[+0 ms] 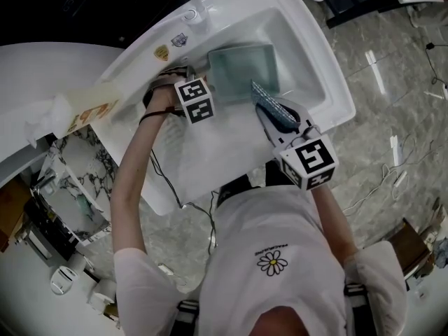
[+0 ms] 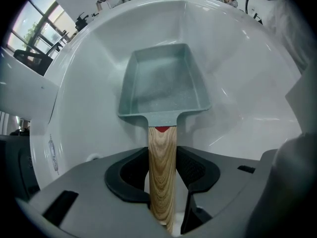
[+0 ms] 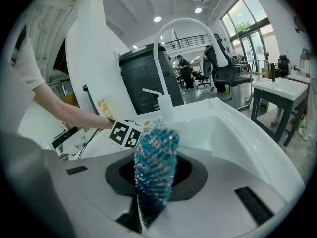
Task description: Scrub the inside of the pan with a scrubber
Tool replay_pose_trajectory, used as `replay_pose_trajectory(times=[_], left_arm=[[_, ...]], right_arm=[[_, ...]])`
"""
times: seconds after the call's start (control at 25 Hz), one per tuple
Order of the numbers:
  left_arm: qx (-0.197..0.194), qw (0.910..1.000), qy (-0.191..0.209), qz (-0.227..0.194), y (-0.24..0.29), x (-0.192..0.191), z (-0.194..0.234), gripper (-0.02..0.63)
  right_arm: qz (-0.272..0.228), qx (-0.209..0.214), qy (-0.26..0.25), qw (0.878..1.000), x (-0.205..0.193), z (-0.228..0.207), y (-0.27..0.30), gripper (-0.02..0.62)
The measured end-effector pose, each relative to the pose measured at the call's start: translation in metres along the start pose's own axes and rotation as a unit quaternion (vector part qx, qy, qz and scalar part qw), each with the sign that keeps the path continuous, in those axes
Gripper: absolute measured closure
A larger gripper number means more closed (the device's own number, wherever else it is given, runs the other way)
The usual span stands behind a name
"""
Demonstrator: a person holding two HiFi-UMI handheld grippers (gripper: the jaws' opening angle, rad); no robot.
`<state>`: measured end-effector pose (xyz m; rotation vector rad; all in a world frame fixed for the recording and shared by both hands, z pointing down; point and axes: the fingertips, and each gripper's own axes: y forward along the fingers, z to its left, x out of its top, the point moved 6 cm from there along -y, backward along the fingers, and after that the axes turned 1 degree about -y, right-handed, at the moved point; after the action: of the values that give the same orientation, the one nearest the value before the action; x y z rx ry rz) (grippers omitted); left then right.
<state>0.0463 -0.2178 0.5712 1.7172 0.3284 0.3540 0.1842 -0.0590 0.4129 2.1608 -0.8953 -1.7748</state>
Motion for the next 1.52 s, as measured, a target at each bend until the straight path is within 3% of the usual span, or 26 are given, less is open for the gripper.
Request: replay_pose_trajectory(times=[0.28,0.48,0.84,1.04,1.28,1.52], left_arm=[[-0.026,0.9993,0.002,0.027,-0.025,-0.005,-0.011,0.433],[-0.019,0.9984,-0.009,0.053,-0.043,-0.012,-0.03,0.433],[-0.022,0.9938,-0.063,0.089,-0.065,-0.025,-0.075,0.437],[-0.02,0.9917,-0.089,0.09,-0.07,-0.032,-0.088,0.44],[-0.016,0.9908,-0.099,0.091,-0.072,-0.033,-0.092,0.44],[-0.011,0.9909,-0.1,0.089,-0.072,-0.034,-0.093,0.44]], right_arm=[[-0.011,-0.004,-0.011,1.0,0.018,-0.001,-0.008,0.537],[-0.006,0.0,-0.014,1.0,0.03,0.004,-0.016,0.537],[0.075,0.005,0.029,0.997,0.037,-0.02,-0.005,0.537],[0.126,0.026,0.008,0.992,0.043,-0.032,0.015,0.537],[0.216,0.059,0.001,0.975,0.031,-0.043,0.063,0.537],[0.329,0.101,0.021,0.939,0.004,-0.048,0.125,0.537]])
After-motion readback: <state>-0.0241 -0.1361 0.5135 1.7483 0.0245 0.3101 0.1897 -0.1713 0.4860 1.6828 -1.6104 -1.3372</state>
